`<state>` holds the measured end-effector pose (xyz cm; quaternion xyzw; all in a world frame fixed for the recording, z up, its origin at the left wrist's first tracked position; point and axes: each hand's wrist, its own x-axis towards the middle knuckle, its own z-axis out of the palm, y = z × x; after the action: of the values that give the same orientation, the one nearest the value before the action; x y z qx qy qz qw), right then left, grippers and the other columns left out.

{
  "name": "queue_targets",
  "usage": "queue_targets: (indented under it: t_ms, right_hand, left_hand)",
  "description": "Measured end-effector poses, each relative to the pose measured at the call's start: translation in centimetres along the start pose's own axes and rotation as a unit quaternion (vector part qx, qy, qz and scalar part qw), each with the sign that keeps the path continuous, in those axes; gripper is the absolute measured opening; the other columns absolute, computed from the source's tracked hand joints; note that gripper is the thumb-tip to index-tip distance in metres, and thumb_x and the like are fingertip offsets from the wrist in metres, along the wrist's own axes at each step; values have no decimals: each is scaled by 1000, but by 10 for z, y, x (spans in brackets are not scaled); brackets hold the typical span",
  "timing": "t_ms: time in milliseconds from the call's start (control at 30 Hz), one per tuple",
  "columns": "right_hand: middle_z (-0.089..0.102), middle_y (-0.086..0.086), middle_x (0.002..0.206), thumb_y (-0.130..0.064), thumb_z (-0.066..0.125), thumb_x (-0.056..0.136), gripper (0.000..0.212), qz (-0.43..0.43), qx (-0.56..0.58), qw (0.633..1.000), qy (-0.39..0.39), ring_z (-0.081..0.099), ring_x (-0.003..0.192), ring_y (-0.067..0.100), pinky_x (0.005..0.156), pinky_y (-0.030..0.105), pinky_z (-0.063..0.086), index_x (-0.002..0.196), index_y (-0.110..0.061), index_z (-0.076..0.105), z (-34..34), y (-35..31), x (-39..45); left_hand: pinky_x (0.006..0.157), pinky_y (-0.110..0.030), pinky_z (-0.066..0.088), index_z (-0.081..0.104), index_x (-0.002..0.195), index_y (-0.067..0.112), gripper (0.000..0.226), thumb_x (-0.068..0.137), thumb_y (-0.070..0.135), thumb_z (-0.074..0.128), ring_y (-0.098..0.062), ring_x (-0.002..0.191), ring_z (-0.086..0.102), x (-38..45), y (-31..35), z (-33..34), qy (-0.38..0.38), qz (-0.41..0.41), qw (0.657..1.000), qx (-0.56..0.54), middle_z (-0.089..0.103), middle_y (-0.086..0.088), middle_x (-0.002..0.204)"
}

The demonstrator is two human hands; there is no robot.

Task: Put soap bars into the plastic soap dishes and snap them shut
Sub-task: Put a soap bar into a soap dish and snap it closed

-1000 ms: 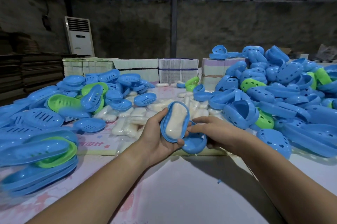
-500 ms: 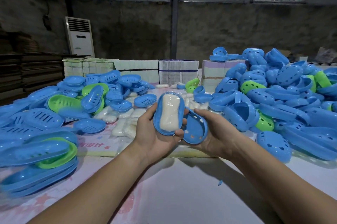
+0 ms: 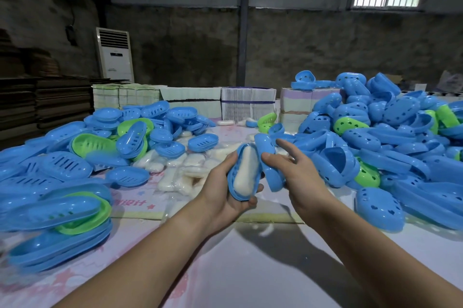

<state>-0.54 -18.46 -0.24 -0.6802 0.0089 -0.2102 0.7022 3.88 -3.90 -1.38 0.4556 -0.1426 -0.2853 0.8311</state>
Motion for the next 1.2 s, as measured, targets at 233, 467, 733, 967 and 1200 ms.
queue_targets:
  t_ms: [233,467,733,967,1200]
  right_hand:
    - [65,-2,119,-33,77,83,62,-30,-56,998,-8,70,87,2,59,13,51,139,-32,51,3,1,-4]
    - [67,-9,112,-53,80,60,76,-40,-81,996,-19,71,91,4,67,22,55,131,-41,55,9,6,-2]
    - [66,2,113,-44,84,62,78,-20,-31,999,-27,74,88,14,67,32,61,133,-36,52,16,16,-2]
    - [66,-7,110,-53,81,62,78,-36,-61,997,-12,73,92,11,79,38,61,133,-42,52,16,16,-4]
    - [69,-2,106,-43,84,71,54,-34,-28,999,-22,74,86,13,67,31,61,119,-45,59,12,11,-5]
  left_hand:
    - [54,-31,34,57,138,19,44,106,45,40,-19,61,54,3,-4,6,37,58,994,83,64,-7,85]
    - [62,-30,50,59,117,50,23,108,42,40,-17,78,71,4,-3,7,79,134,972,176,76,9,100]
    - [83,-45,56,56,111,50,21,109,36,41,-29,107,71,6,-6,12,97,172,968,153,68,0,122]
    - [89,-44,56,58,119,48,26,109,31,41,-22,107,70,6,-8,14,65,189,976,87,65,3,131]
    - [98,-48,53,55,125,50,29,110,32,38,-27,117,67,4,-10,16,35,192,975,105,61,0,138]
